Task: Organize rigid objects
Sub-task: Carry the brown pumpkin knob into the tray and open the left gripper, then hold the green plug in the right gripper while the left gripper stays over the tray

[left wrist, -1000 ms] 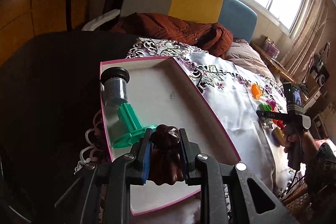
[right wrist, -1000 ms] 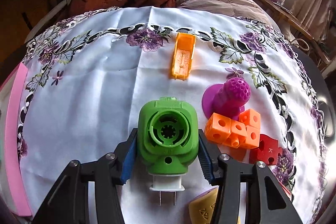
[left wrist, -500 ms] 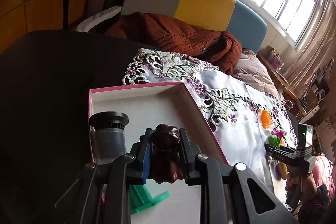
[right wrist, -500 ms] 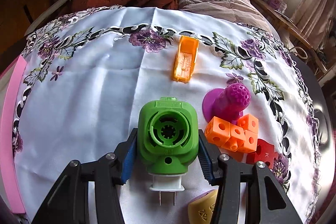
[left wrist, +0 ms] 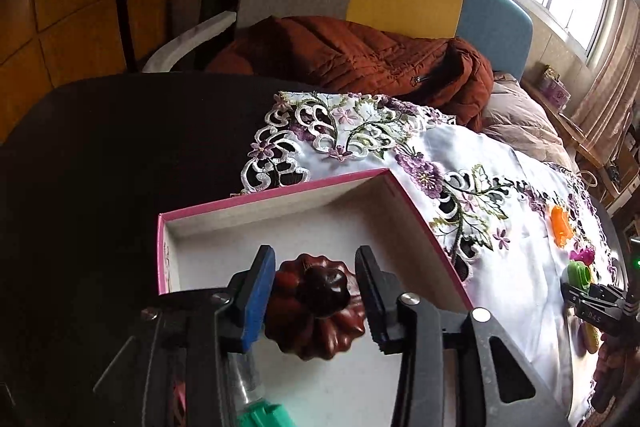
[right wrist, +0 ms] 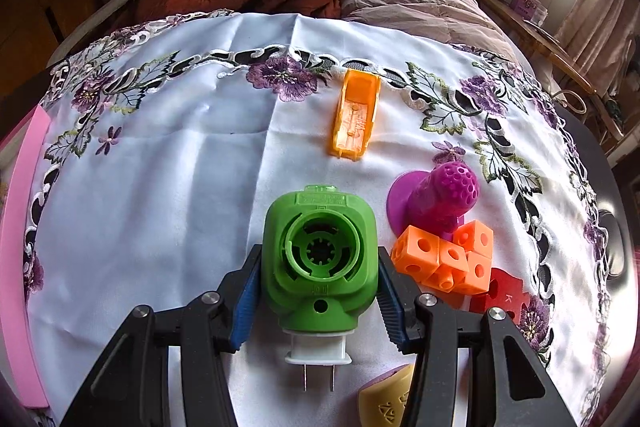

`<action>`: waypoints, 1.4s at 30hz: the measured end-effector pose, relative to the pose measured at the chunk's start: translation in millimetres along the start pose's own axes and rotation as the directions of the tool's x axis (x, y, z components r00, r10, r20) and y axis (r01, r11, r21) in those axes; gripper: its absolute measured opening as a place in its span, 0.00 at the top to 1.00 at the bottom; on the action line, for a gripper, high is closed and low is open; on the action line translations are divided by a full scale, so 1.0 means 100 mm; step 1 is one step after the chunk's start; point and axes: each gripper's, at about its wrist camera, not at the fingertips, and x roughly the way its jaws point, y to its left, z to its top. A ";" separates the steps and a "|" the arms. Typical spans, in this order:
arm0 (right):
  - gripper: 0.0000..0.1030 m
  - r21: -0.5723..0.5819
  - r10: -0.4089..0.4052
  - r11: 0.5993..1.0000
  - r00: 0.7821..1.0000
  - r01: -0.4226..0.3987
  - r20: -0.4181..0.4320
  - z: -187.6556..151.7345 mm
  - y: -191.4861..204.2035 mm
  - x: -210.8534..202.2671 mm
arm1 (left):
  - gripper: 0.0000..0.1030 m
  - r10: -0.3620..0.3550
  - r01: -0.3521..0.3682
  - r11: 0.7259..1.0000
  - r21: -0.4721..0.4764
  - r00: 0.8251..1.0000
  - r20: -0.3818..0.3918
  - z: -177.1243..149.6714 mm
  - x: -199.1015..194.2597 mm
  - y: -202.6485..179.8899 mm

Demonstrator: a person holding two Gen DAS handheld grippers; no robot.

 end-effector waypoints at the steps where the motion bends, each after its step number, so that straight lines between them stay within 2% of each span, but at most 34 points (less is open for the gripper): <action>1: 0.49 0.000 0.000 1.000 1.000 0.000 0.000 0.00 0.00 0.00 | 0.58 0.007 -0.007 1.000 -0.001 1.000 0.007 -0.01 -0.05 0.00; 7: 0.49 0.005 0.003 1.000 1.000 -0.003 -0.003 0.01 -0.01 0.00 | 0.58 0.072 -0.072 0.997 0.011 0.996 0.048 -0.21 -0.42 -0.04; 17: 0.47 0.001 0.005 1.000 1.000 -0.005 0.028 0.02 0.01 -0.05 | 0.58 0.077 -0.077 0.997 0.008 0.995 0.057 -0.73 -0.86 -0.23; 19: 0.42 -0.001 0.006 1.000 0.999 -0.006 0.048 0.03 0.02 -0.08 | 0.58 0.081 -0.082 0.996 0.022 0.995 0.058 -0.80 -0.90 -0.27; 30: 0.42 -0.017 -0.005 1.000 0.998 0.006 0.070 0.02 0.05 -0.11 | 0.58 0.080 -0.082 0.996 0.034 0.996 0.046 -1.01 -1.02 -0.33; 33: 0.48 -0.034 -0.015 0.999 0.997 0.017 0.072 0.02 0.06 -0.11 | 0.58 0.081 -0.082 0.996 0.034 0.996 0.039 -1.04 -1.03 -0.32; 42: 0.49 -0.043 -0.019 0.999 0.997 0.022 0.070 0.01 0.08 -0.11 | 0.57 0.094 -0.095 0.995 0.030 0.995 0.035 -1.10 -1.08 -0.24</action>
